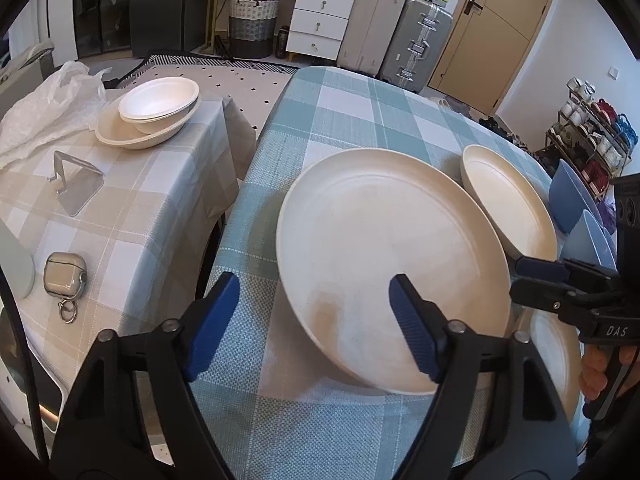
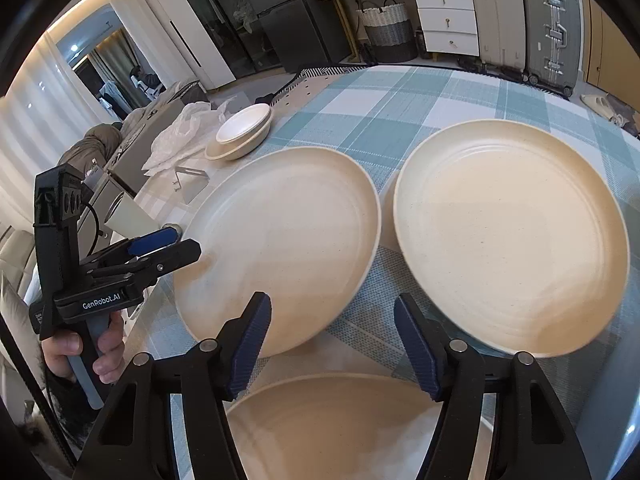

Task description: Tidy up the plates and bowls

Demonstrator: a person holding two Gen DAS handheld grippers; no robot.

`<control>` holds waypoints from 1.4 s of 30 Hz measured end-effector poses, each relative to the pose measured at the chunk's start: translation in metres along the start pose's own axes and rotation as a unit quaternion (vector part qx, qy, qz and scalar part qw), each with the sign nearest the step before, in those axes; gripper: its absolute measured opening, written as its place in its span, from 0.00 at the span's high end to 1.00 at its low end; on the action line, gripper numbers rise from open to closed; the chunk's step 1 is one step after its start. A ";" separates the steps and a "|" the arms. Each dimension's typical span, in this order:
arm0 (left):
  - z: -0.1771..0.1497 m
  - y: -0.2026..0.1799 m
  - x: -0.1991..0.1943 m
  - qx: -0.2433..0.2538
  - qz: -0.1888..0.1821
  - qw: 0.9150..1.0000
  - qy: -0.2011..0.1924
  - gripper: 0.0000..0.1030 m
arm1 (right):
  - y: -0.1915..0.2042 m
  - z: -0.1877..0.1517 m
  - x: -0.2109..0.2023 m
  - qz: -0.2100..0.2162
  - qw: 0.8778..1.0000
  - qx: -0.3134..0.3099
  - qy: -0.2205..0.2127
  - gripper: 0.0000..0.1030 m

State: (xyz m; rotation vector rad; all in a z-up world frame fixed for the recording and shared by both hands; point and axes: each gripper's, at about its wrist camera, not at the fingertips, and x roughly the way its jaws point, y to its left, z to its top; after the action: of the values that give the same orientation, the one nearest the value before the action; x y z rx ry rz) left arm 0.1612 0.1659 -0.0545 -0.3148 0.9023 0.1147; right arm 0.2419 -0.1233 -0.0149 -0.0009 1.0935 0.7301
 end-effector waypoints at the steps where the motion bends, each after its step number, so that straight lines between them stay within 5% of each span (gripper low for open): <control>1: 0.000 0.001 0.002 -0.003 -0.003 1.000 0.001 0.35 | 0.000 0.001 0.004 0.004 1.000 0.003 0.004 0.39; 7: 0.000 -0.001 0.010 0.008 -0.005 1.000 0.014 0.45 | 0.004 0.004 0.016 0.002 1.000 0.006 0.014 0.42; 21: -0.003 0.000 0.023 0.010 -0.005 1.000 0.024 0.81 | -0.001 0.009 0.026 -0.024 0.999 0.020 0.014 0.72; 42: -0.008 -0.010 -0.004 0.017 0.005 1.000 0.003 0.81 | 0.010 0.009 0.008 -0.048 0.999 -0.011 -0.020 0.75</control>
State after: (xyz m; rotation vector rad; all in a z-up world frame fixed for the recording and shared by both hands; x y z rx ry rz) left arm 0.1548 0.1543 -0.0541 -0.2790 0.9115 0.1083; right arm 0.2460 -0.1081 -0.0131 -0.0556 1.0401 0.6533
